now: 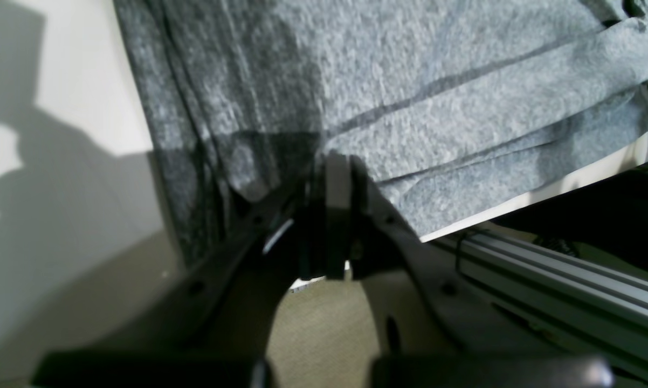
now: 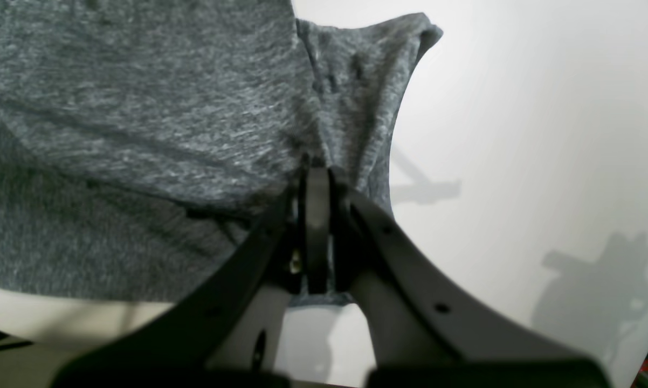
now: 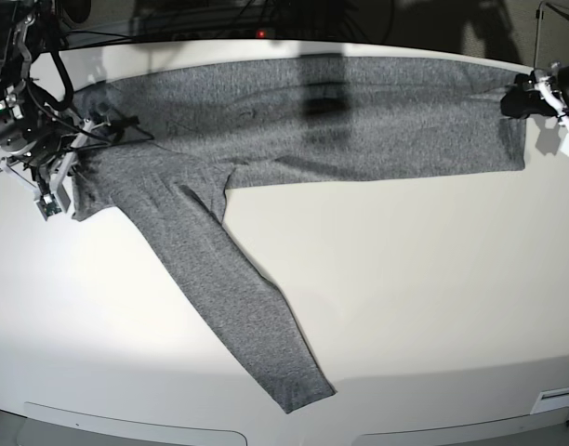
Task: Fold the T-shirt properly
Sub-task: 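Lower the hem onto the collar edge and open both grippers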
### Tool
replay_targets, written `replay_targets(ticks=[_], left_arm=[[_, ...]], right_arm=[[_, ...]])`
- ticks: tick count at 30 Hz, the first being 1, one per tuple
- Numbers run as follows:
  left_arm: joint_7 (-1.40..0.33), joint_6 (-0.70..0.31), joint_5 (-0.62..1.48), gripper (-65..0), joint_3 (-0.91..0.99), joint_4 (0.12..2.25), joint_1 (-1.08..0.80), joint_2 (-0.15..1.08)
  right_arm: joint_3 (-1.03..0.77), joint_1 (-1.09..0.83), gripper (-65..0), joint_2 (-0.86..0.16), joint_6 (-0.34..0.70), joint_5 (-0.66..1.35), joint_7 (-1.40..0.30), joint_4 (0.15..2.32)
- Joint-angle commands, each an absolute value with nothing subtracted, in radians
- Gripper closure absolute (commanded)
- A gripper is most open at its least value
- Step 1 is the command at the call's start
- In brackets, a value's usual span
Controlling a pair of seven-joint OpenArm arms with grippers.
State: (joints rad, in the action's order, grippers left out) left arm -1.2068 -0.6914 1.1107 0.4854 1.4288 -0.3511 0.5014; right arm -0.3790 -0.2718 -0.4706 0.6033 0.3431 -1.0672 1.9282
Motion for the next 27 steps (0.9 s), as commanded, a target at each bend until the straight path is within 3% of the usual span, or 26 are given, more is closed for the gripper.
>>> replay_targets(ticks=[1,20,21,22,27], left_arm=[[-1.195,-0.698,1.126,0.0,0.496,1.442,-0.35,0.524],[-1.174,-0.698,1.213,0.0,0.496,1.442,-0.391,0.524],[-1.175,-0.698,1.209,-2.8,0.496,1.442,-0.391,0.524],[-1.177,-0.698,1.203,-6.7,0.496,1.442,-0.391,0.524],[-1.181,-0.698,1.177,-19.3,0.496,1.442,-0.391,0.524]], right_arm=[[-0.387,-0.266,0.0,-0.488,0.606,0.337,-1.061,1.946],[-0.387,-0.319,0.0,-0.487,0.605,0.337,-1.092,1.946],[-0.387,-0.319,0.0,-0.487,0.605,0.338,-1.093,1.946],[-0.387,-0.319,-3.0,-0.487,0.605,0.342,-1.093,1.946],[-0.387,-0.319,-35.2,-0.488,0.605,0.344,-1.093,1.946]])
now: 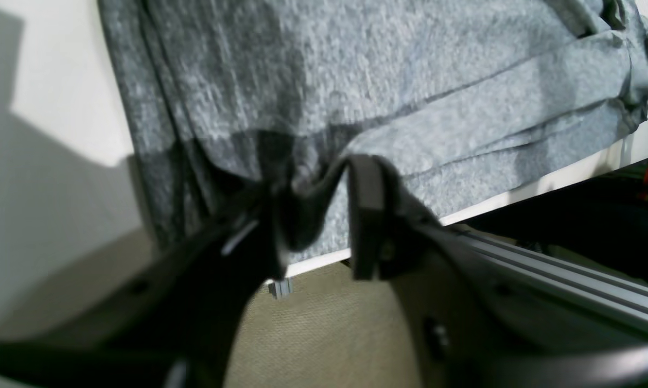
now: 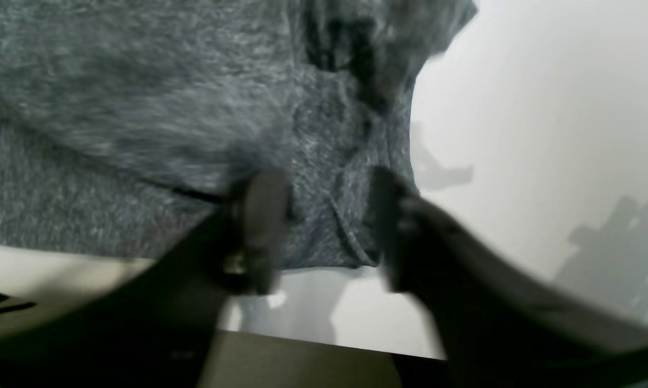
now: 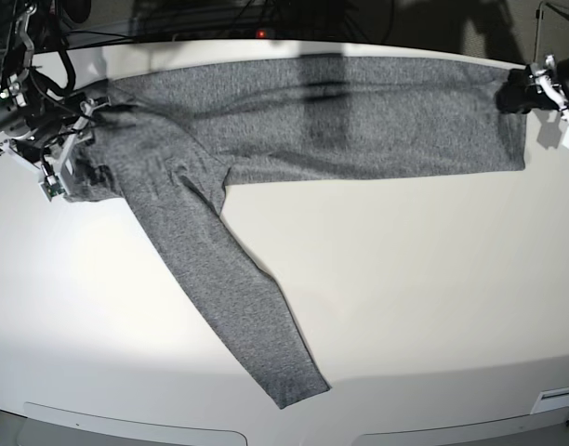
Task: Fold the T-shirt properly
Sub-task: 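Lower the hem onto the collar edge and open both grippers, then move the right gripper to the hanging grey sleeve and grasp it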
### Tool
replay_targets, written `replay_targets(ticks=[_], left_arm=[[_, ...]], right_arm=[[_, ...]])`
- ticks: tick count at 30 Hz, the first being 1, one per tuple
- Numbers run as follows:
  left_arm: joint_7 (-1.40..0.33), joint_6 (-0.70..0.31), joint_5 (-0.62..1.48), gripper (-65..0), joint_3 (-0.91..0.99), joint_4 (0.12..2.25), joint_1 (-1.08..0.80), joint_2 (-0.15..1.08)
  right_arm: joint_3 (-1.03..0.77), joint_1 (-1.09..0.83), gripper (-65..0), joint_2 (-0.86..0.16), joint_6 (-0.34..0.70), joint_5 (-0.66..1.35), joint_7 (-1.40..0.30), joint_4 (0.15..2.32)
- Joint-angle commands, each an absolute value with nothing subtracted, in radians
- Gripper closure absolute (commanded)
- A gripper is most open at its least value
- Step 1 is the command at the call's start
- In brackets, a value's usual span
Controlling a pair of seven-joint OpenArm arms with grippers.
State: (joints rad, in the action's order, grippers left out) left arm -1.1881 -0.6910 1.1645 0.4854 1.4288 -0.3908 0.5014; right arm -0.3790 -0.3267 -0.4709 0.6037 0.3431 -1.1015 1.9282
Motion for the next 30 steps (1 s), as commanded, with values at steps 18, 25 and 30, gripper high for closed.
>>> replay_targets(ticks=[18,25,30], left_arm=[[-1.016,-0.698,1.118,-20.7,0.496,1.442,-0.258,0.524],[-1.007,-0.698,1.118,-20.7,0.496,1.442,-0.141,0.522],[-0.941,-0.698,1.118,-20.6,0.496,1.442,-0.068,0.467]], right_arm=[[-0.387,-0.255,-42.2,-0.466,0.538,0.515,-0.829,1.946],[-0.385,-0.077,-42.2,-0.402,0.539,0.619,-0.828,1.944],[-0.358,0.076,-42.2,-0.309,0.543,0.647,-0.826,1.882]])
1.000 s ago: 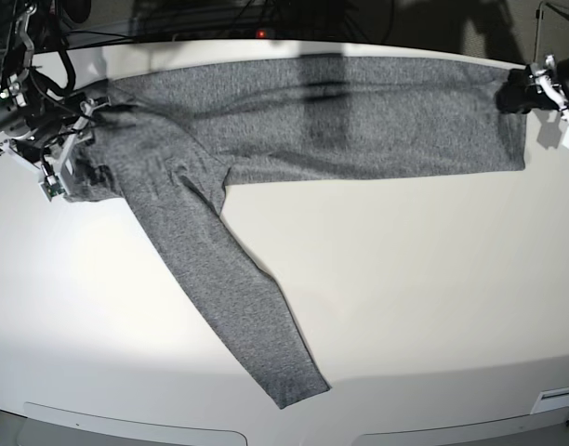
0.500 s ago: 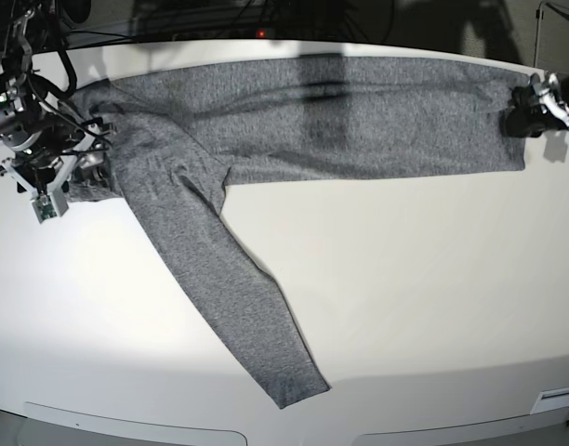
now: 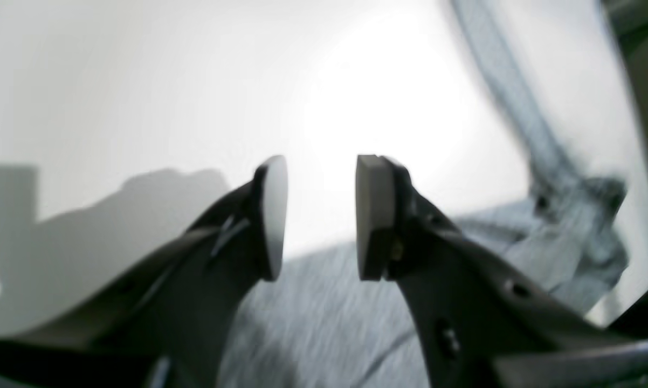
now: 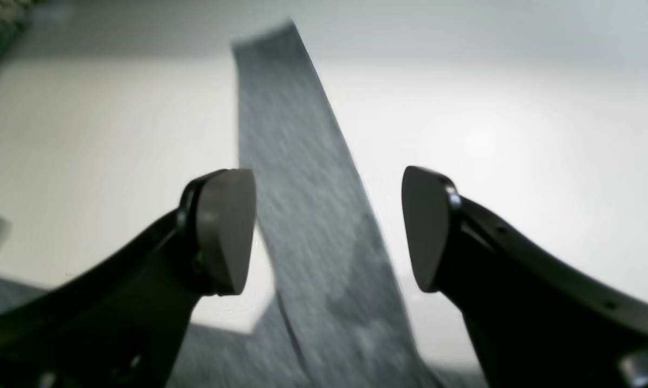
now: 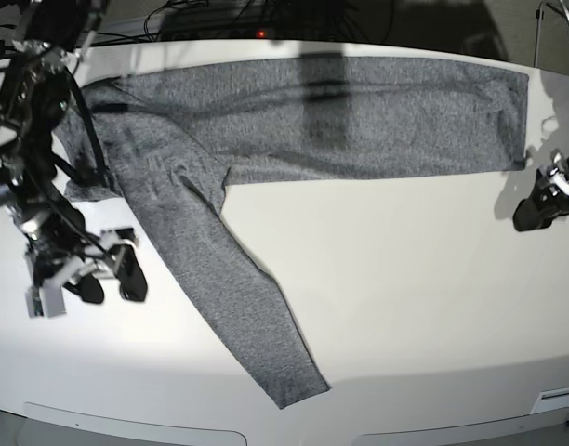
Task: Fold the T-shirt properly
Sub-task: 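Move the right gripper to the hanging grey sleeve and grasp it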
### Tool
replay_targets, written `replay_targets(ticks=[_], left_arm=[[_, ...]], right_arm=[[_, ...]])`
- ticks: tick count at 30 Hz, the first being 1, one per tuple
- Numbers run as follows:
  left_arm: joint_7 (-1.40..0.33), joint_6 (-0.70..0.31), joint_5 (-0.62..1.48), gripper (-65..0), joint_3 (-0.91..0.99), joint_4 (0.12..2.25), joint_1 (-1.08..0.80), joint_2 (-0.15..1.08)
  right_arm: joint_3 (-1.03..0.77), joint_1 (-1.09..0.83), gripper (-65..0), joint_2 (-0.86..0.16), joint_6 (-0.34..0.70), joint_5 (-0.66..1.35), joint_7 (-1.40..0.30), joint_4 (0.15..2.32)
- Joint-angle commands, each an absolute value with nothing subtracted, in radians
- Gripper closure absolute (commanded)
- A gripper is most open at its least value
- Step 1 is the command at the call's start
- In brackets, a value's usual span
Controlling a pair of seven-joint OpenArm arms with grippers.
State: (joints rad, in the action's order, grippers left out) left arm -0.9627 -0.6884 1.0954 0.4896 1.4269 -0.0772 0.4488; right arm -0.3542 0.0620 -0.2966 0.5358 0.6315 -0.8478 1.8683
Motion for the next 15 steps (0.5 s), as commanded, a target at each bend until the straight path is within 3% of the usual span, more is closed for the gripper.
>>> replay_targets(ticks=[1,9,15], left_arm=[[-0.945,-0.698,1.118,-20.6,0.496,1.442,-0.055,0.45],[-0.953,-0.698,1.118,-20.6,0.496,1.442,-0.033,0.343],[-0.976,-0.698,1.118,-20.6,0.496,1.442,-0.033,0.331]], right_arm=[[-0.342,0.105,-42.2,-0.291,0.543,0.647,-0.826,1.858],[-0.158,0.377,-42.1,-0.207,0.543,0.489,-0.704,1.445],[-0.091,0.61,-42.1,-0.137,0.535,0.293,-0.593,1.051]])
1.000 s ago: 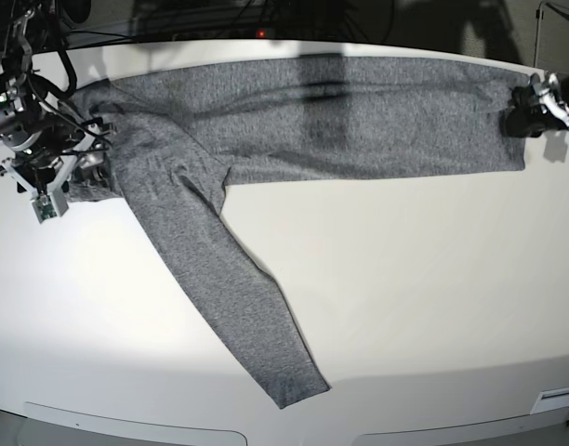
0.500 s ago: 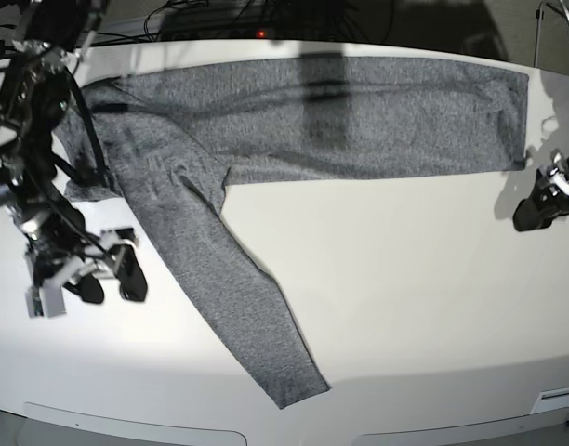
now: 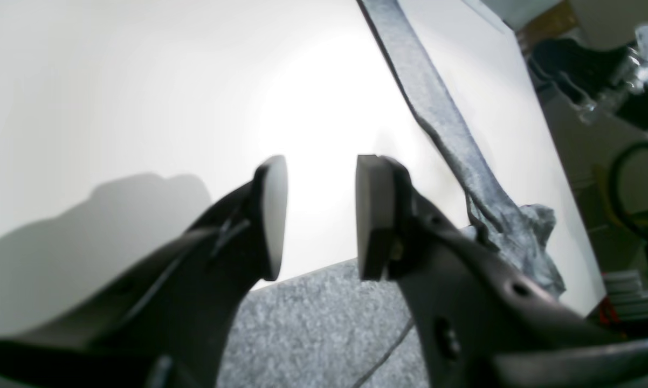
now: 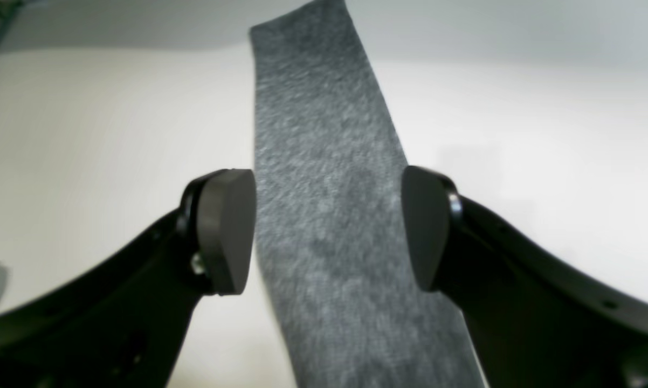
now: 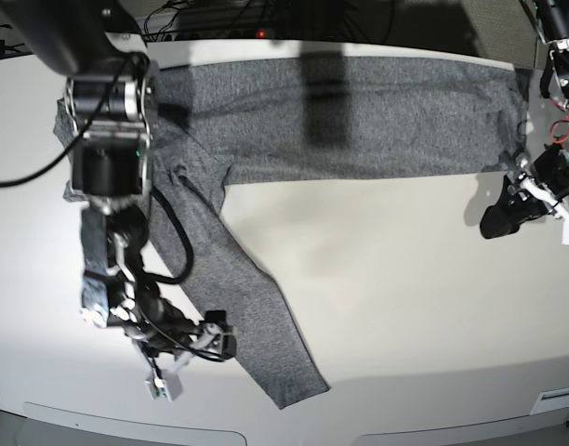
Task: Fold the T-shirt properly
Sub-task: 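Move the right gripper to the hanging grey sleeve and grasp it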
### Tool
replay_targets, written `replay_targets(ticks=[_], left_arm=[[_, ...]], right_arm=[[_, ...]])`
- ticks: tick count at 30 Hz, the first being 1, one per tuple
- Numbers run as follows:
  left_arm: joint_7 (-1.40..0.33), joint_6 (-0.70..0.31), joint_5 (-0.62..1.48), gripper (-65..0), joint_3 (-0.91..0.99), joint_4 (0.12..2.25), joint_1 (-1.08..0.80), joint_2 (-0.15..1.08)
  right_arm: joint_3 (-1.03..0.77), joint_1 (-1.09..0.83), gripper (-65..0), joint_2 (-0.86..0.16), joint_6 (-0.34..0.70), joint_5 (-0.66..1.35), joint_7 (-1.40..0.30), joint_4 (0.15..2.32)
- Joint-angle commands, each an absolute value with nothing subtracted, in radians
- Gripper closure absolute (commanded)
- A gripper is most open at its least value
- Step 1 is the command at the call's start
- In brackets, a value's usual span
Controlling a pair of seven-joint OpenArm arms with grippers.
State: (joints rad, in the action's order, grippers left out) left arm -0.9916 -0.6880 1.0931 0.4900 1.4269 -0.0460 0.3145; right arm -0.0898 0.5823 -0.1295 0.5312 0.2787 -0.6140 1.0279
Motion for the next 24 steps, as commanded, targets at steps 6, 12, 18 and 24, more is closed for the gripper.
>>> replay_targets(ticks=[6,12,18,24], left_arm=[[-1.139,-0.698,1.118,-20.6,0.496,1.442,-0.033,0.33],[-1.083,-0.698,1.118,-20.6,0.496,1.442,-0.033,0.33],[-1.084,-0.698,1.118,-20.6,0.496,1.442,-0.033,0.33],[-1.084,-0.698,1.118,-20.6,0.496,1.442,-0.033,0.33]], right_arm=[[-0.091,0.735,-34.6,-0.08,0.429,0.096,-0.415,0.751],[-0.091,0.745,0.0,-0.063,0.358,-0.001,-0.324,0.649],[-0.091,0.743,0.0,-0.059,0.357,-0.001,-0.329,0.628],[-0.091,0.69,0.0,-0.034,0.342,-0.03,-0.352,0.628]])
